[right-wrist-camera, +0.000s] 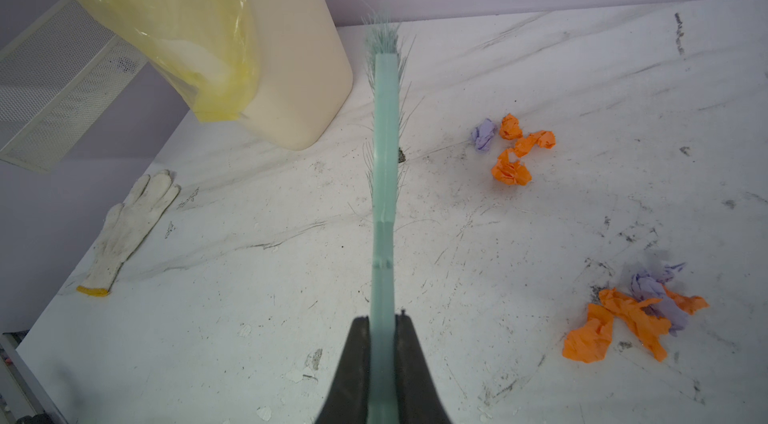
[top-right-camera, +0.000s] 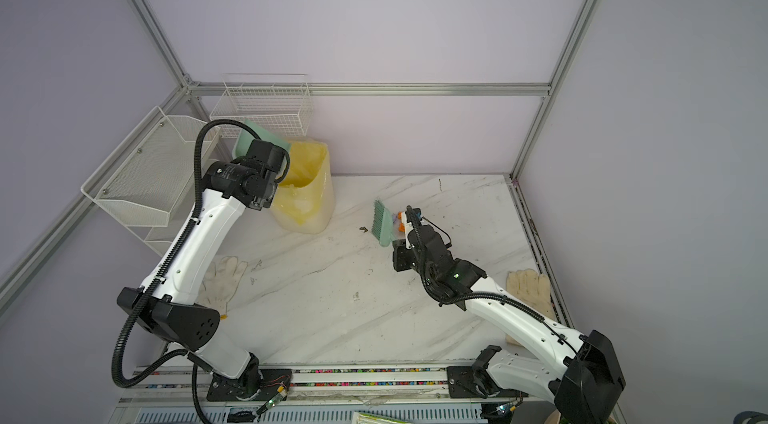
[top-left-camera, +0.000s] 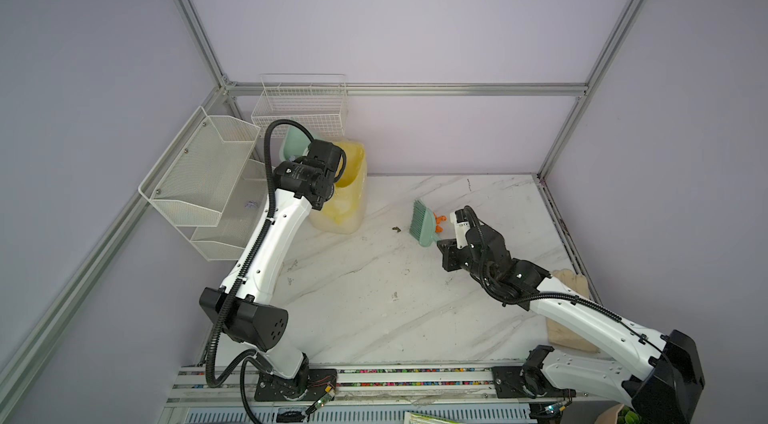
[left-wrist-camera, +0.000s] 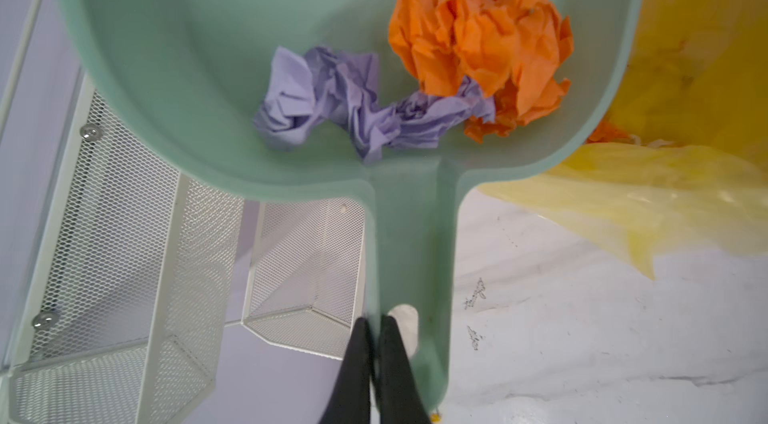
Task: Sweep away the paper scraps from the table
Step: 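Tip the mint-green dustpan over the yellow bin with the left gripper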
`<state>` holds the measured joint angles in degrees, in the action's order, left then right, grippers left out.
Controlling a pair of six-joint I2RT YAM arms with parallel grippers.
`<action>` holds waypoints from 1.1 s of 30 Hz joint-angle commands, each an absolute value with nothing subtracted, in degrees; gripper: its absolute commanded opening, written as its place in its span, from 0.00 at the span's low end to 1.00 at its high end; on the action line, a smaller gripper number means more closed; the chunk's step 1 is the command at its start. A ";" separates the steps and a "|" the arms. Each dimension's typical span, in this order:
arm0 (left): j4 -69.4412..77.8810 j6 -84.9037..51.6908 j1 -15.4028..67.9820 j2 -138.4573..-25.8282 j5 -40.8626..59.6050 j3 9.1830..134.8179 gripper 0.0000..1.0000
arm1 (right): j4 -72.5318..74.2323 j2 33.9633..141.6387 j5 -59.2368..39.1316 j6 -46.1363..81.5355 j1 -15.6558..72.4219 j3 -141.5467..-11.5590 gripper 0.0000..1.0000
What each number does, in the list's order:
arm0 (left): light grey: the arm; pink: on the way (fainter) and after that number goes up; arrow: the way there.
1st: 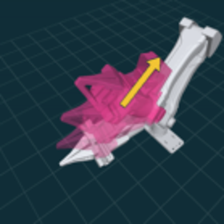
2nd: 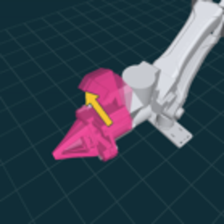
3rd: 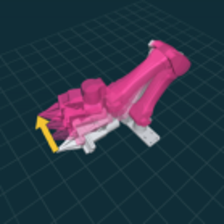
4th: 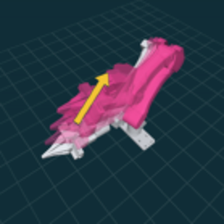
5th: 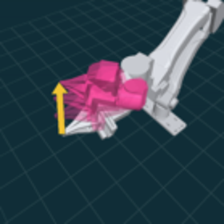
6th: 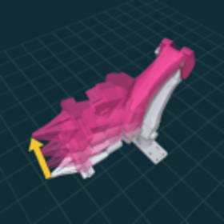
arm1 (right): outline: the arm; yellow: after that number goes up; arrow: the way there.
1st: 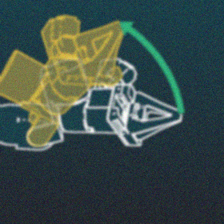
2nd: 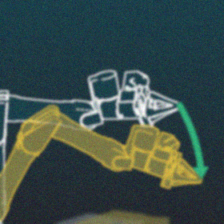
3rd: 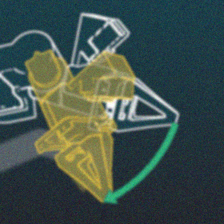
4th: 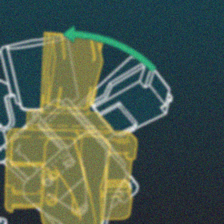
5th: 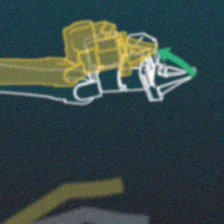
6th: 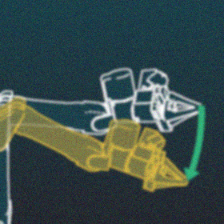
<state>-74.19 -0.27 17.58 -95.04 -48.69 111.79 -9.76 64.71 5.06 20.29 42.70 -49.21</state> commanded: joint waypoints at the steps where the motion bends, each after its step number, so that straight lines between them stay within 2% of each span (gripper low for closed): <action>1: -69.00 3.00 18.46 -95.78 -60.32 109.90 0.00 | -9.68 63.29 5.13 21.46 42.62 -49.06 0.00; 5: -64.56 6.57 20.25 -98.52 -73.28 108.26 0.00 | -9.06 63.36 4.08 21.88 42.63 -48.61 0.00; 9: -55.73 12.64 20.65 -98.75 -76.85 103.08 0.00 | -9.87 63.48 4.93 22.76 42.63 -49.20 0.00; 15: -44.94 19.86 21.01 -96.11 -79.13 96.08 0.00 | -9.34 60.69 5.94 23.33 42.63 -48.16 0.00; 18: -41.45 21.52 21.91 -93.33 -76.19 93.24 0.00 | -8.47 60.05 6.70 23.26 42.63 -46.96 0.00; 25: -11.96 44.26 22.23 -87.63 -78.09 80.24 0.00 | -8.71 61.98 6.71 22.33 42.63 -47.85 0.00; 33: -13.26 43.40 22.41 -86.99 -76.41 83.01 0.00 | -8.43 62.32 6.82 21.88 42.63 -48.16 0.00</action>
